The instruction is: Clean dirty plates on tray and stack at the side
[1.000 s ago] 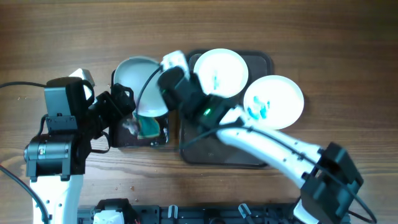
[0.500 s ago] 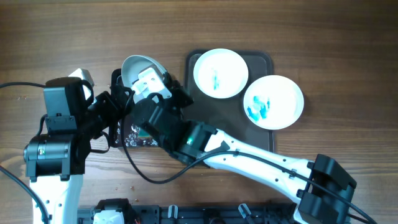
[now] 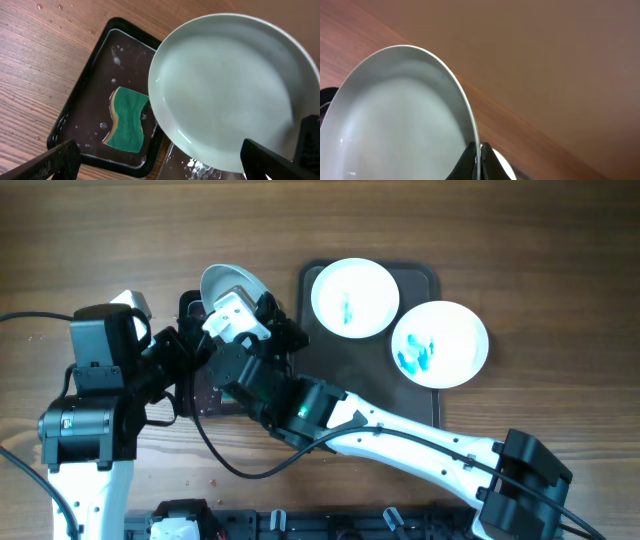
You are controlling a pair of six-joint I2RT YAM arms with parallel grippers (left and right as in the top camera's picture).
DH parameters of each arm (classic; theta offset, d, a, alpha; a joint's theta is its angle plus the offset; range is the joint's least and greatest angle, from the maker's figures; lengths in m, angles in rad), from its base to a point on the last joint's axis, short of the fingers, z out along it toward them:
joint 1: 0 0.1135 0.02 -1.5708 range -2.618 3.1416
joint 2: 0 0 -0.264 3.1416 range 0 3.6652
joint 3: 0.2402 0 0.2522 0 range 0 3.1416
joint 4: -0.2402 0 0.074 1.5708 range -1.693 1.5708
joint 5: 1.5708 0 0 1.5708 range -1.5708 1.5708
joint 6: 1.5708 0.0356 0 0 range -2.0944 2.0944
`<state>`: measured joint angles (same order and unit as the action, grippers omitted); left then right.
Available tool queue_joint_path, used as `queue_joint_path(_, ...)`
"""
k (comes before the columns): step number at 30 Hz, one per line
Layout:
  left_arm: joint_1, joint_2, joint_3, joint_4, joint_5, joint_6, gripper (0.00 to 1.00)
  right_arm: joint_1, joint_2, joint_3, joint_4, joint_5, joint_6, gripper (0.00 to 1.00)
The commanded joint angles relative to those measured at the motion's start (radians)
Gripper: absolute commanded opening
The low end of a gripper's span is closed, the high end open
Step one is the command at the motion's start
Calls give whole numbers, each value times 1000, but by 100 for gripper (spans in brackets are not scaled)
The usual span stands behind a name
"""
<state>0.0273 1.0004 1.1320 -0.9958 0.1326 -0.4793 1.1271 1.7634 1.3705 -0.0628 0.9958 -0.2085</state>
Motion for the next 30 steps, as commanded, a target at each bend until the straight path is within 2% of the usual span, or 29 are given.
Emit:
queue_joint_path(1,4,-5,14,-1,16,1,100,2,-11,18,54,29,-101,4)
queue_joint_path(13,4,-5,14,-1,16,1,100,2,-11,18,194,28,-420,4)
queue_joint_path(20,4,-6,14,-1,16,1,100,2,-11,18,248,28,-472,4)
queue_joint_path(30,4,-5,14,-1,16,1,100,2,-11,18,261,25,-473,4)
